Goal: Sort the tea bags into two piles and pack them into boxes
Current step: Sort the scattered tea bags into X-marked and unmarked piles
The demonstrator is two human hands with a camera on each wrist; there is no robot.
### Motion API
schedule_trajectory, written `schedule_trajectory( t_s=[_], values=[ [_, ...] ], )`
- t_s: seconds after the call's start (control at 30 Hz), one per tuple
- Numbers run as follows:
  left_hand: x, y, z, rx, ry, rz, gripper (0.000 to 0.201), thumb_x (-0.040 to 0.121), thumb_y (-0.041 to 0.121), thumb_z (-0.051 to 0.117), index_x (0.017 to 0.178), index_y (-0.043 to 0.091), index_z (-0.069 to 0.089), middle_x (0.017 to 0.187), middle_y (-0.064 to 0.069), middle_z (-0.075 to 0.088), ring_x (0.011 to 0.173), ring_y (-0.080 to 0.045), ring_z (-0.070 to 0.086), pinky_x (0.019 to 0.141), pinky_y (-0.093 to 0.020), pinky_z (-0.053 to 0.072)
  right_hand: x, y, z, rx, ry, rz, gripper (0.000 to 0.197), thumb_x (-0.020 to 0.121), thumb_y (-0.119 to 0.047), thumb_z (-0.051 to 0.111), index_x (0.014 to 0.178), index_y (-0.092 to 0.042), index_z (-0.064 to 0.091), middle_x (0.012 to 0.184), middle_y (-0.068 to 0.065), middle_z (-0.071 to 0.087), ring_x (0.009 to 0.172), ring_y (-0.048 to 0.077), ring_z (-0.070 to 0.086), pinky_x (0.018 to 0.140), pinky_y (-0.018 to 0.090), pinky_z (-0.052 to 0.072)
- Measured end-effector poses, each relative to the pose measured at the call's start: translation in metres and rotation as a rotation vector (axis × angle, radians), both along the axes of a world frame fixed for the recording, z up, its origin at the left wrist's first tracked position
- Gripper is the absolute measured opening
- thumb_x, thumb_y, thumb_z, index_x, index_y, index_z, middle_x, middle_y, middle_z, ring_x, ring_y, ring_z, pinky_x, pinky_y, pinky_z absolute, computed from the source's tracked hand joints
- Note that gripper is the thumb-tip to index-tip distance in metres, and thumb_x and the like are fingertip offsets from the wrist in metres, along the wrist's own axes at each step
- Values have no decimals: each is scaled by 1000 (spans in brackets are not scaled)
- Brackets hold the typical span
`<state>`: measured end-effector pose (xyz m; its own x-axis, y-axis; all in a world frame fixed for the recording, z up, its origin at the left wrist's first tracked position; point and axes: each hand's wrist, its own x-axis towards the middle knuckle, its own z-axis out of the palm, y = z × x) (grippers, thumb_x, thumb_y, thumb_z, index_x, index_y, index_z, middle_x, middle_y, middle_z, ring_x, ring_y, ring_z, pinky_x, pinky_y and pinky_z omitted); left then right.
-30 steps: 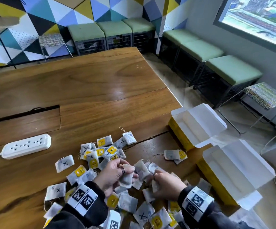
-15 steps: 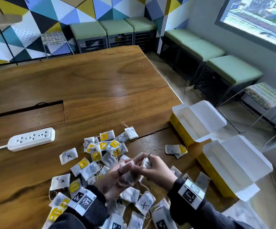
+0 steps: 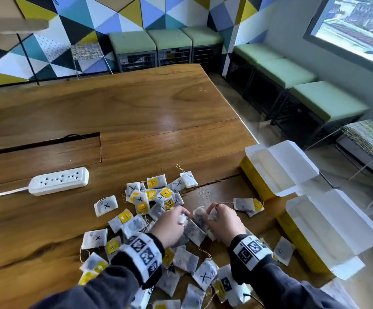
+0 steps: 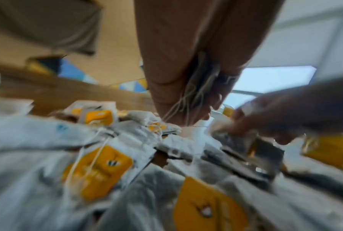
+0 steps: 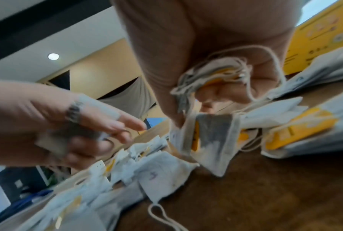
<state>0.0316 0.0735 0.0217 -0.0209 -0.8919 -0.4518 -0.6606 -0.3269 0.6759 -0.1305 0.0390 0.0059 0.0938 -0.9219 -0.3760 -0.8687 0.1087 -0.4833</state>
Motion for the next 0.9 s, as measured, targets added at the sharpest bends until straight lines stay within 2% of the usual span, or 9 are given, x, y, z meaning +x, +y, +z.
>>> schedule_trajectory(
  t_s=[0.07,0.13,0.3,0.4,0.5,0.6,0.73,0.8,0.9],
  values=[
    [-11,-6,-10,-39,-162,-126,37,89,20,56,125,22,49,121,-3,55,102,-18,55,81,-26,45,-7,2,3,-47,-61,-51,8,82,-30,58,89,-30,60,88,-7,58,90,19,61,77,35,53],
    [-21,-11,-17,-52,-261,-212,48,84,18,63,128,25,46,125,-4,55,113,-21,54,90,-31,46,-16,6,6,-121,-133,-110,5,82,-31,61,86,-32,60,89,-4,63,87,18,61,74,33,53],
    [-27,-17,-19,-85,-396,-287,45,84,1,54,121,26,50,120,-5,61,107,-25,60,83,-34,49,-35,15,14,-245,-403,-256,14,83,-25,68,74,-28,58,74,-10,60,68,5,55,59,8,40],
    [-28,-21,-15,-49,-374,-303,33,84,8,59,113,23,55,114,-6,63,103,-24,61,80,-33,49,-47,19,11,-227,-517,-352,13,82,-27,68,74,-24,59,67,7,66,63,17,57,64,34,49],
    [-23,-25,-5,-5,-194,-196,26,85,20,65,110,21,57,100,-2,63,88,-17,60,66,-23,45,-54,22,17,-215,-674,-409,12,84,-22,68,75,-21,60,65,18,63,58,23,55,59,44,49],
    [-9,-25,9,20,158,-13,18,87,20,63,105,17,61,86,4,59,72,-4,54,53,-12,39,-56,25,28,-175,-811,-408,11,85,-15,65,78,-12,58,61,11,58,56,21,50,49,28,43],
    [6,-16,24,261,754,373,9,89,3,55,93,6,63,69,-5,68,52,-7,60,42,-18,47,-41,30,44,-40,-944,-240,9,85,-9,64,80,-9,56,57,-3,59,47,6,46,43,16,37],
    [13,-10,24,357,967,483,15,90,0,52,101,-1,61,70,-12,71,54,-15,66,45,-23,52,-28,33,50,32,-972,-132,10,84,-6,65,81,-7,56,58,-4,63,48,2,52,45,14,39],
    [17,1,30,470,1190,470,28,92,9,45,104,-4,66,97,-22,69,75,-25,70,63,-31,58,-7,34,54,87,-933,-34,11,82,-8,68,83,-7,57,68,2,64,57,8,57,49,17,43]
  ],
)
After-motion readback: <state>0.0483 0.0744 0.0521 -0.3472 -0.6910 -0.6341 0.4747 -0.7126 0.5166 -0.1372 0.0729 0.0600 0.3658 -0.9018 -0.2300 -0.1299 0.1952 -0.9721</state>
